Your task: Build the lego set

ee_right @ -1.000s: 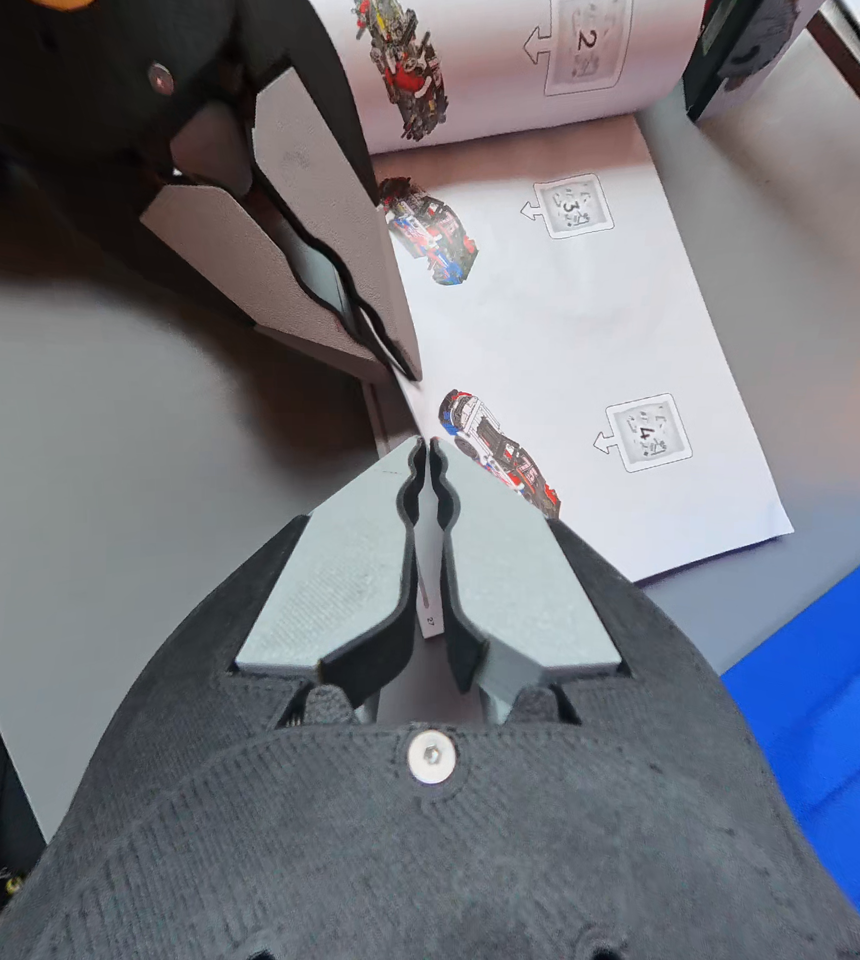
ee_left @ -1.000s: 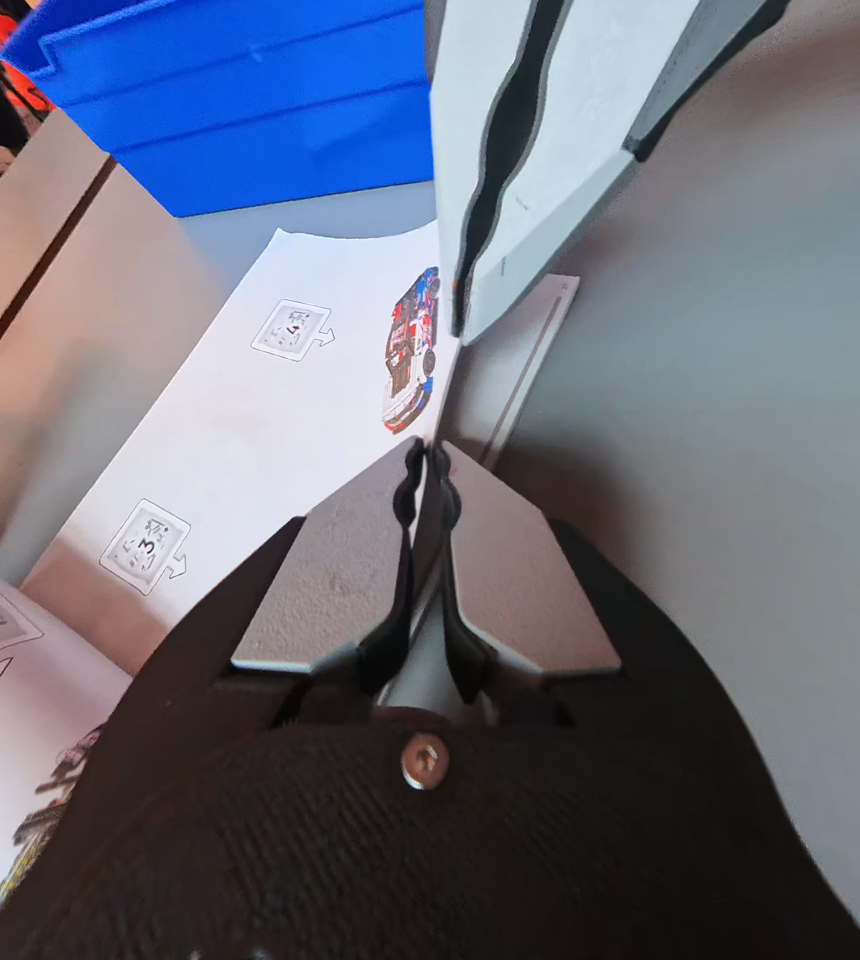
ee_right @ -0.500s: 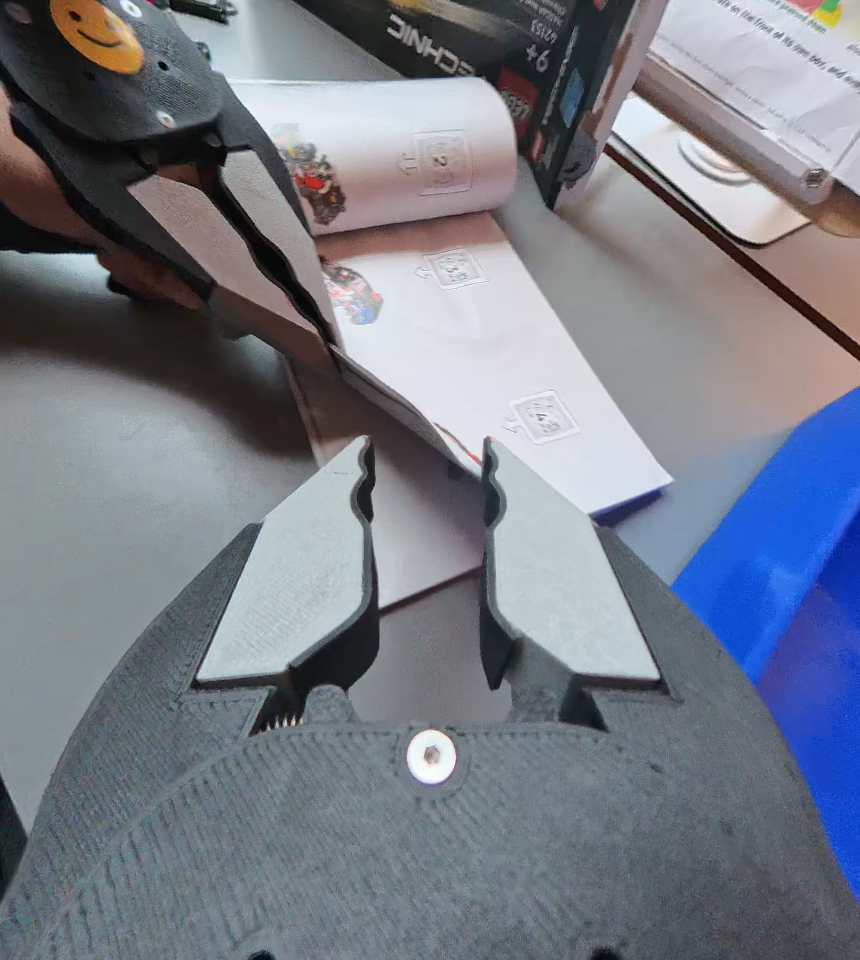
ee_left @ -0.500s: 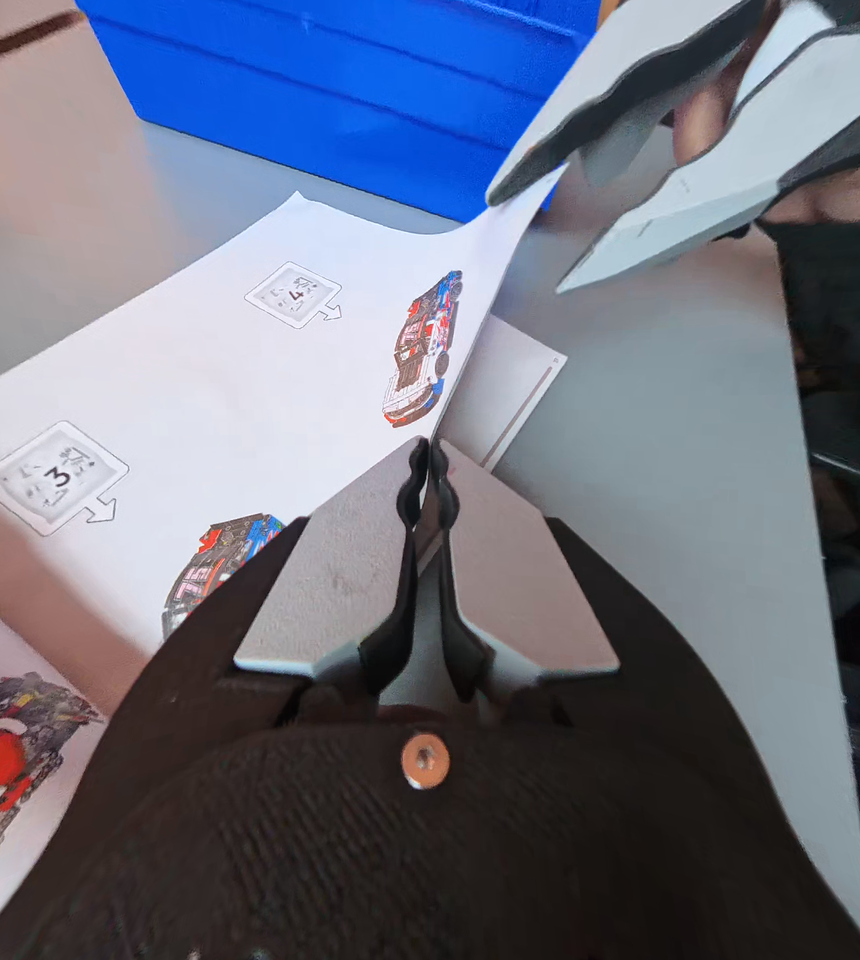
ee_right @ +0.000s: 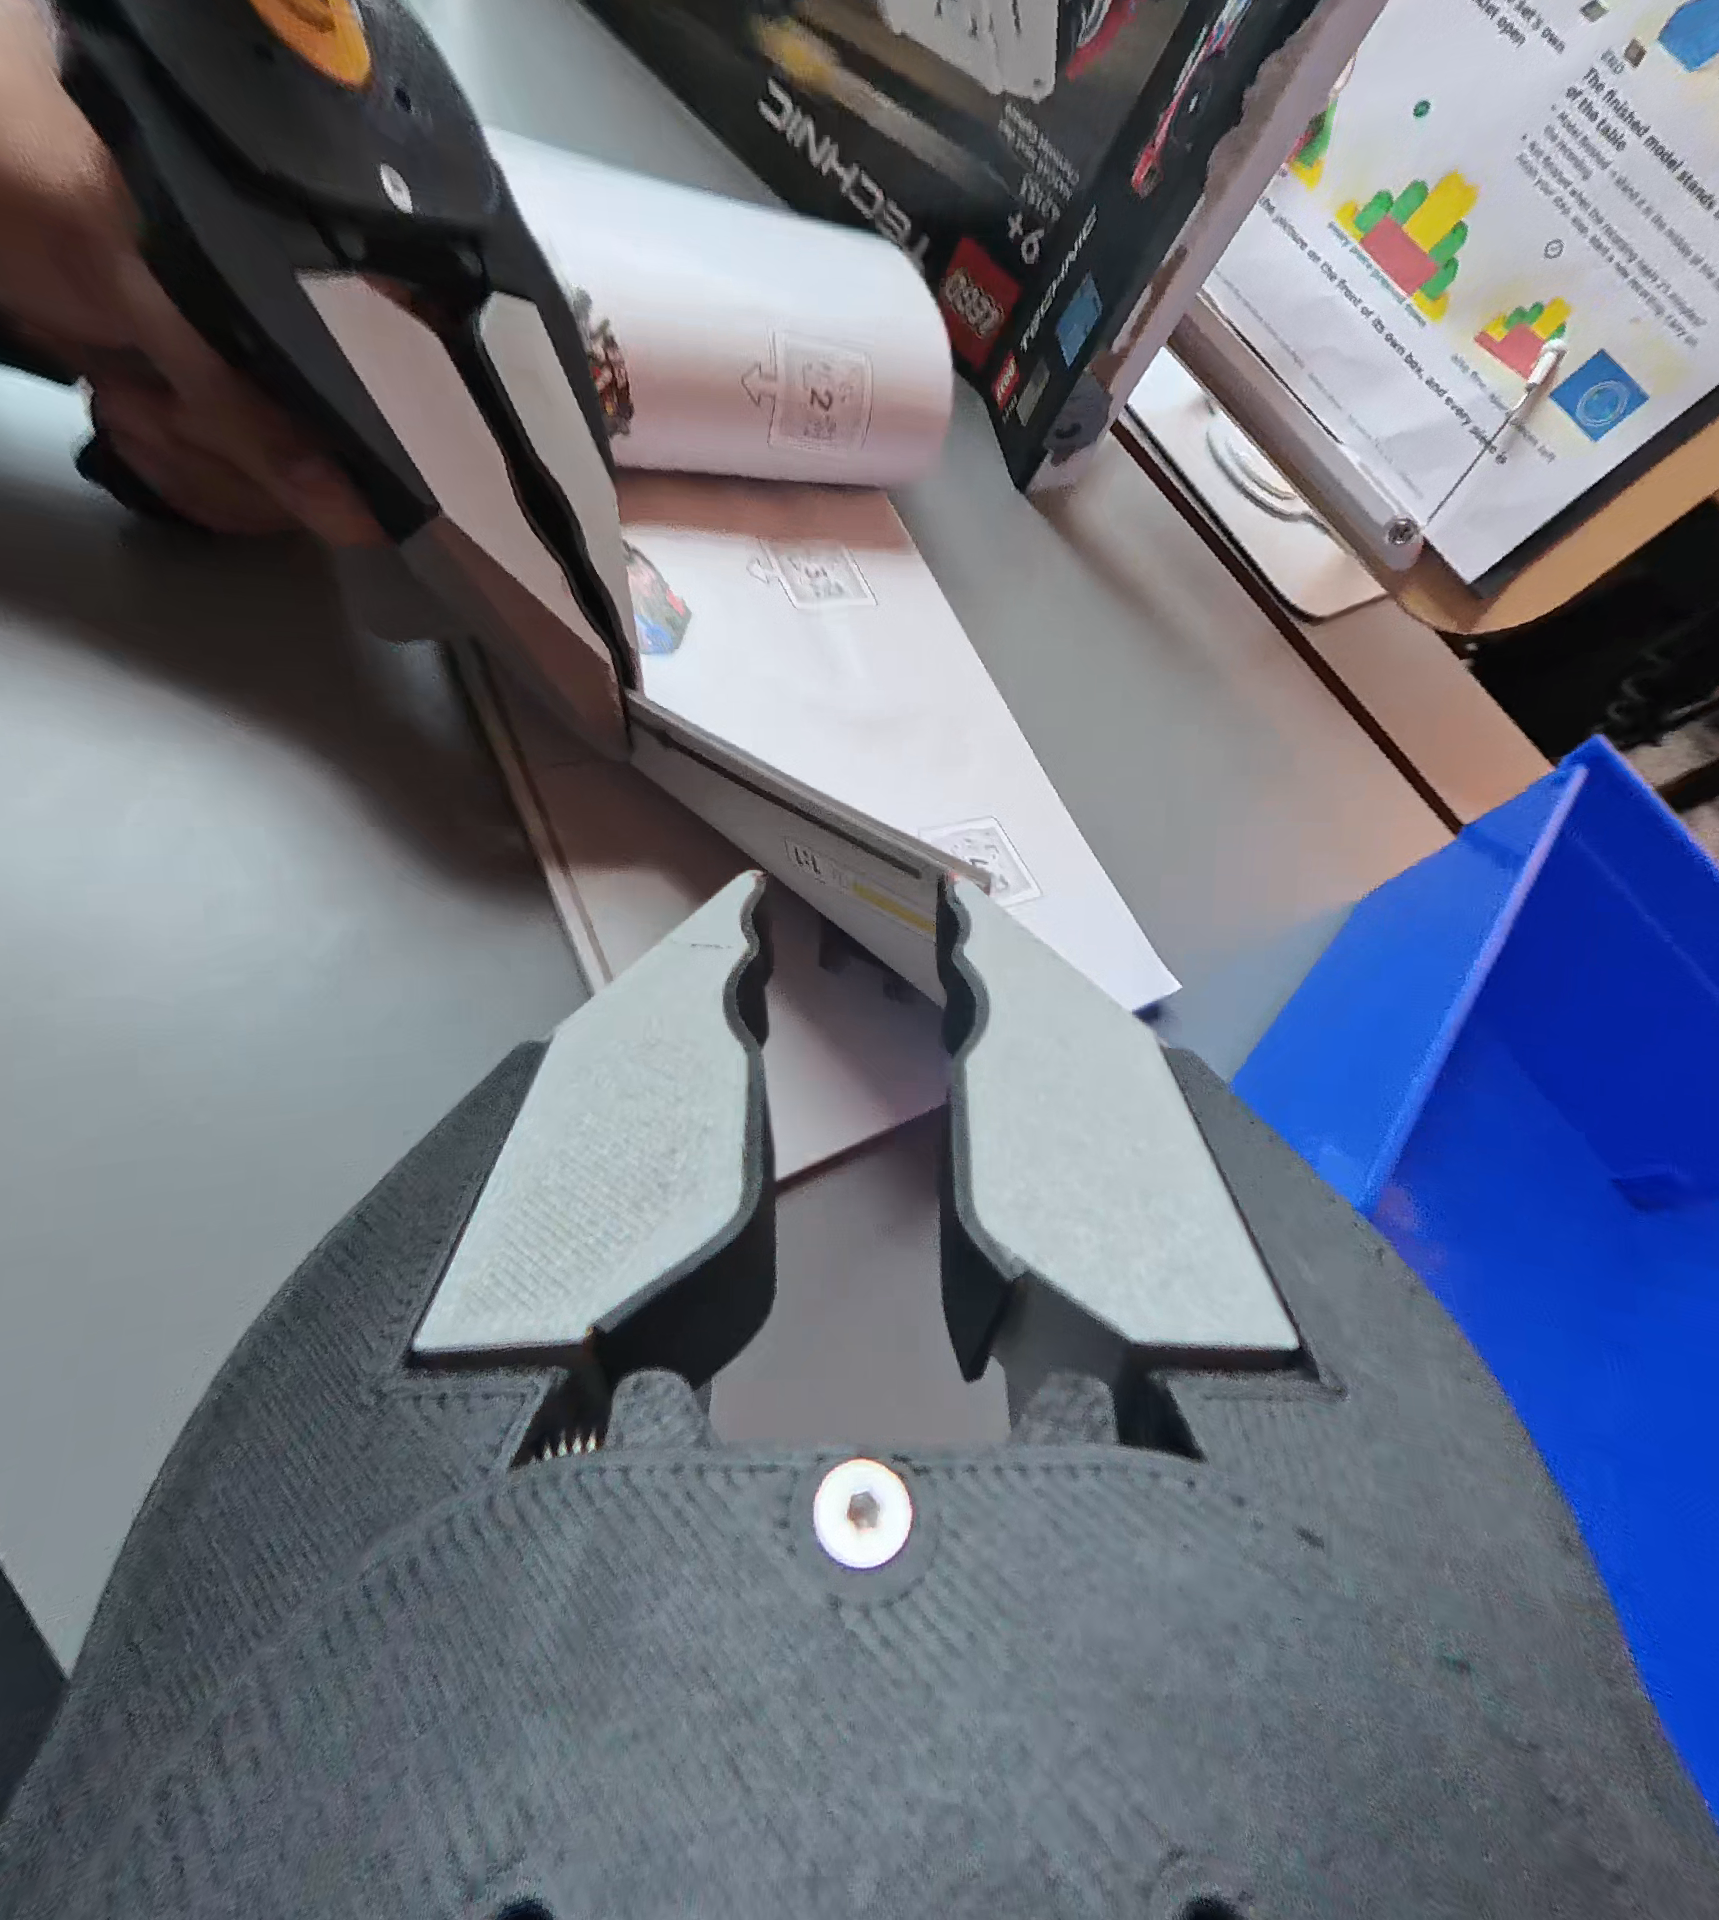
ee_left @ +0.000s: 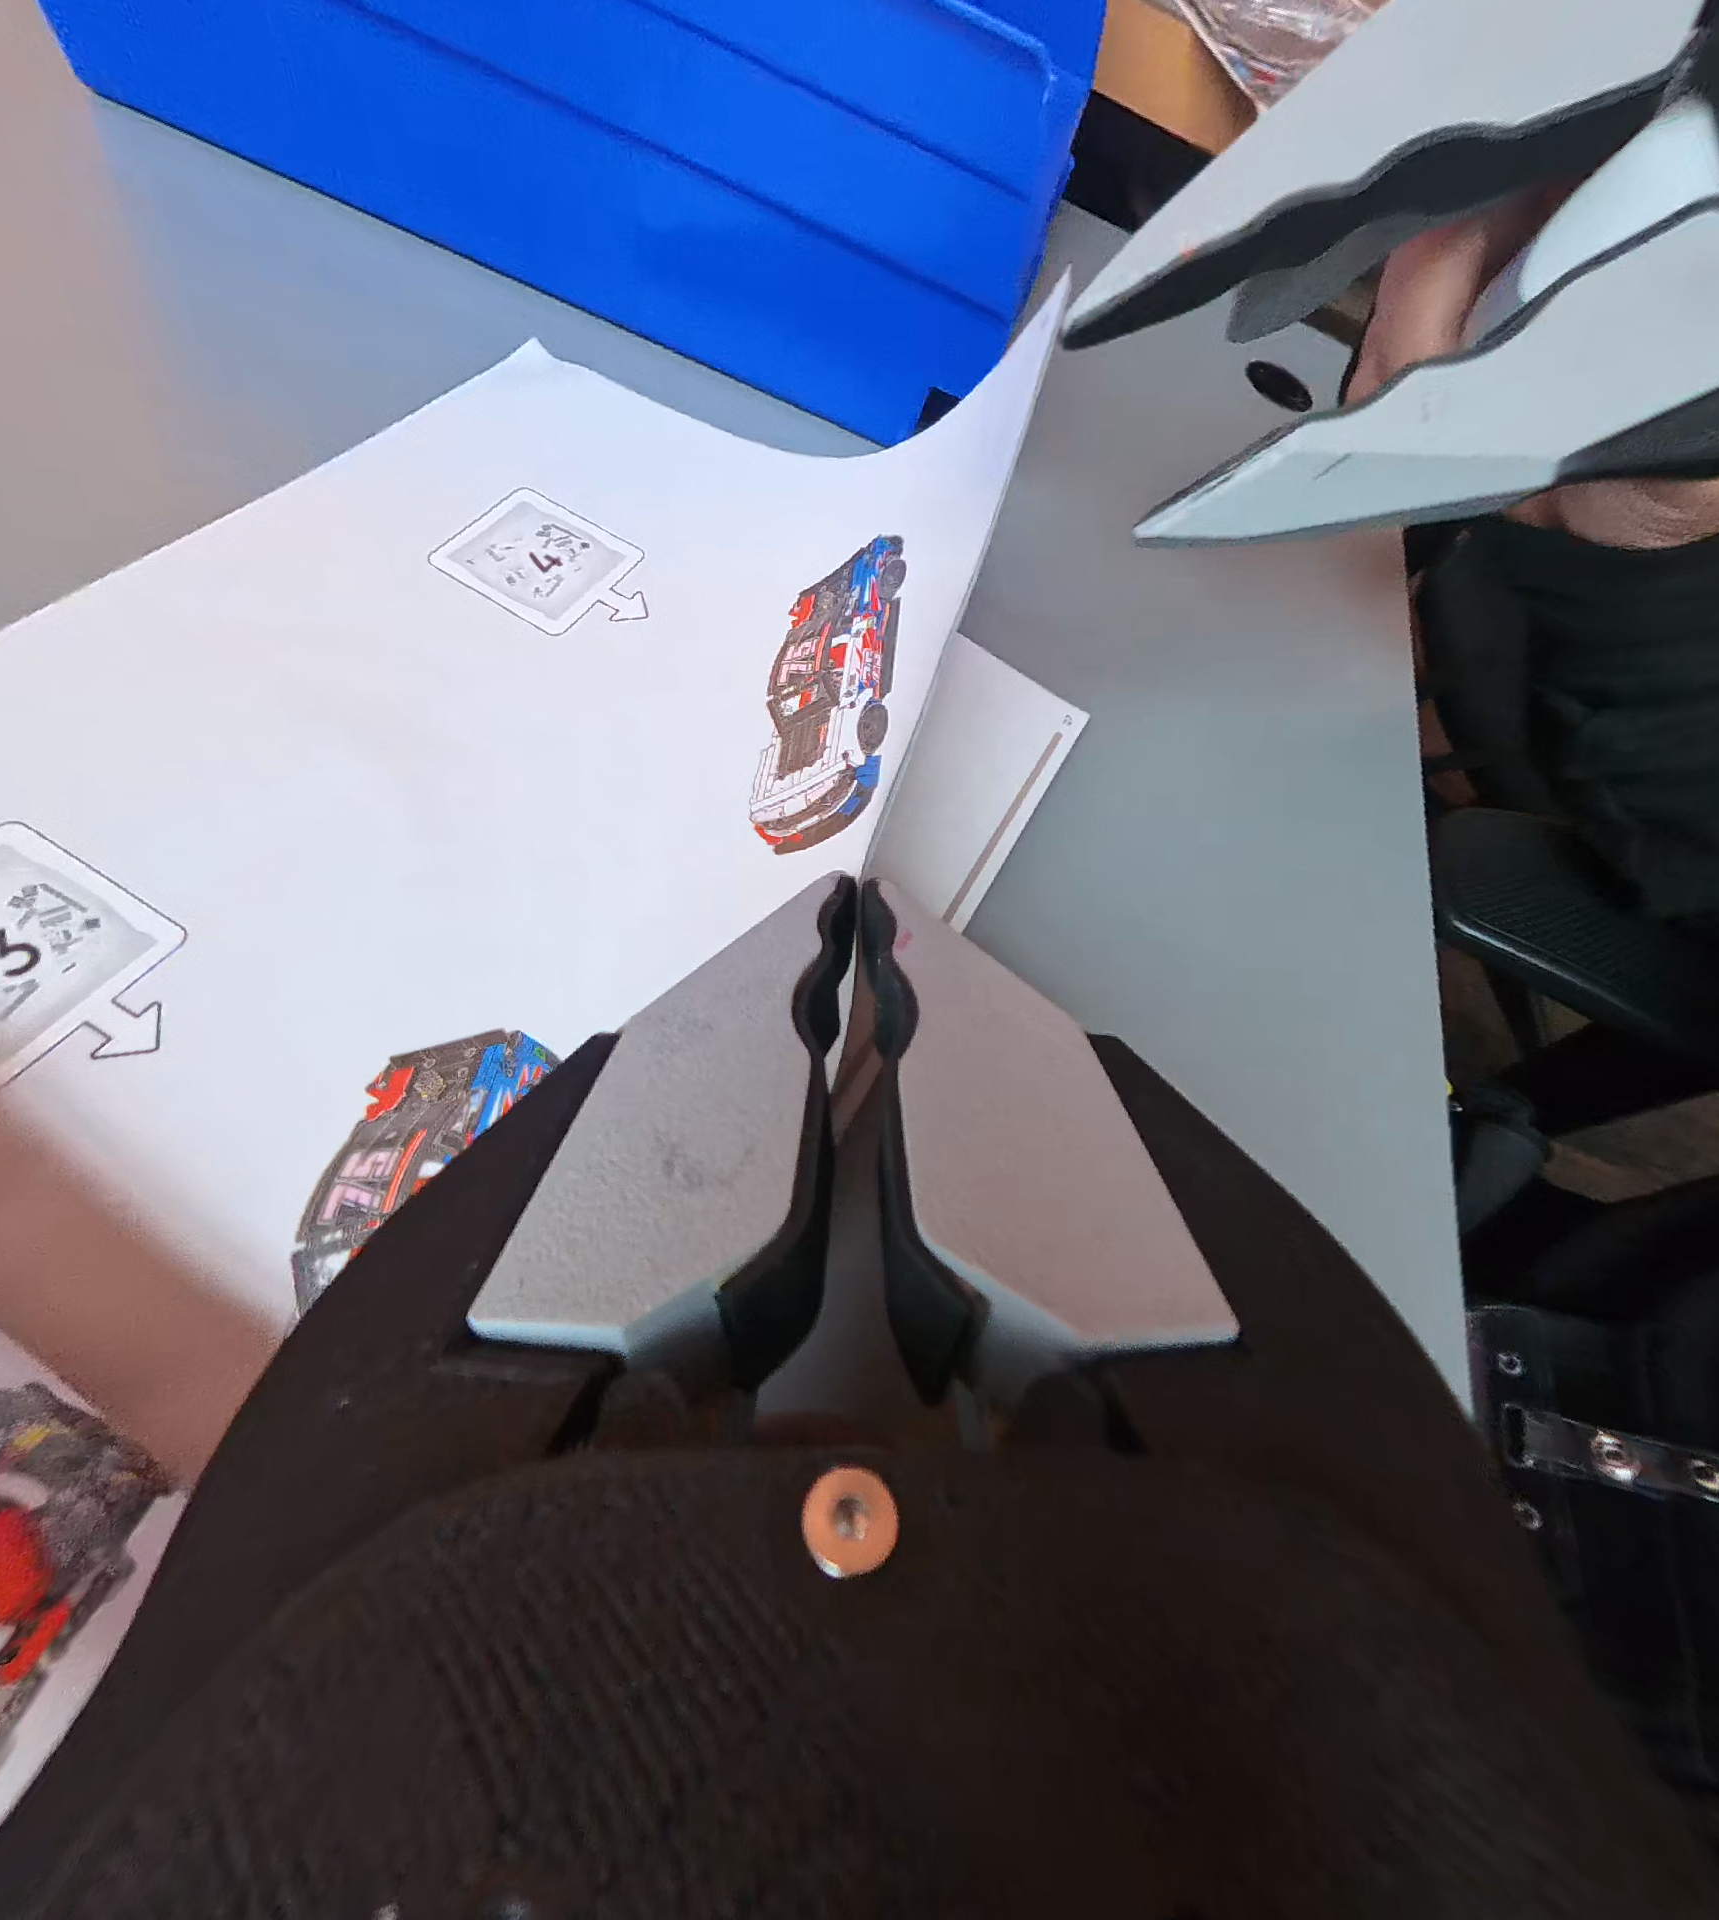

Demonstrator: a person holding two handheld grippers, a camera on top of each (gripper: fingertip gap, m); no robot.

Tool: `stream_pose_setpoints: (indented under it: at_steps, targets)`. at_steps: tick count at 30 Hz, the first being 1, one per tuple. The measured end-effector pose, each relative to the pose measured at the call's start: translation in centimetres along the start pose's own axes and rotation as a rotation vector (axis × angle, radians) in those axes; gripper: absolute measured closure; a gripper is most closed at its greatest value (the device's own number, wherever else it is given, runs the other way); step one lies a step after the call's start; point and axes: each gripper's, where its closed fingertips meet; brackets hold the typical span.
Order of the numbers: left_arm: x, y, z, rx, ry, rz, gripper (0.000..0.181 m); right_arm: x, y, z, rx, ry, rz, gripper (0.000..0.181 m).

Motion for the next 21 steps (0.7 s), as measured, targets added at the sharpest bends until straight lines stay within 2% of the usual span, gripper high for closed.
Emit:
stream_pose_setpoints:
  at_steps: [1, 10, 21]
  targets:
    - [-0.1, 0.1, 0.0, 0.003, 0.003, 0.001, 0.181, 0.1, 0.0, 0.3, 0.017, -0.034, 0.017, 0.154]
    - [0.0, 0.1, 0.1, 0.009, -0.031, 0.020, 0.181, -1.1, -0.5, -0.3, 0.037, -0.241, 0.175, 0.154]
    - [0.0, 0.2, 0.3, 0.021, -0.029, 0.022, 0.181, -1.1, 0.1, 0.8, 0.064, -0.222, 0.137, 0.151]
Point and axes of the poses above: each gripper's, where its closed fingertips meet, y out along the fingers, z out of its underside, x = y × z across the jaws, and after that the axes turned 4 degrees about -x, right-handed
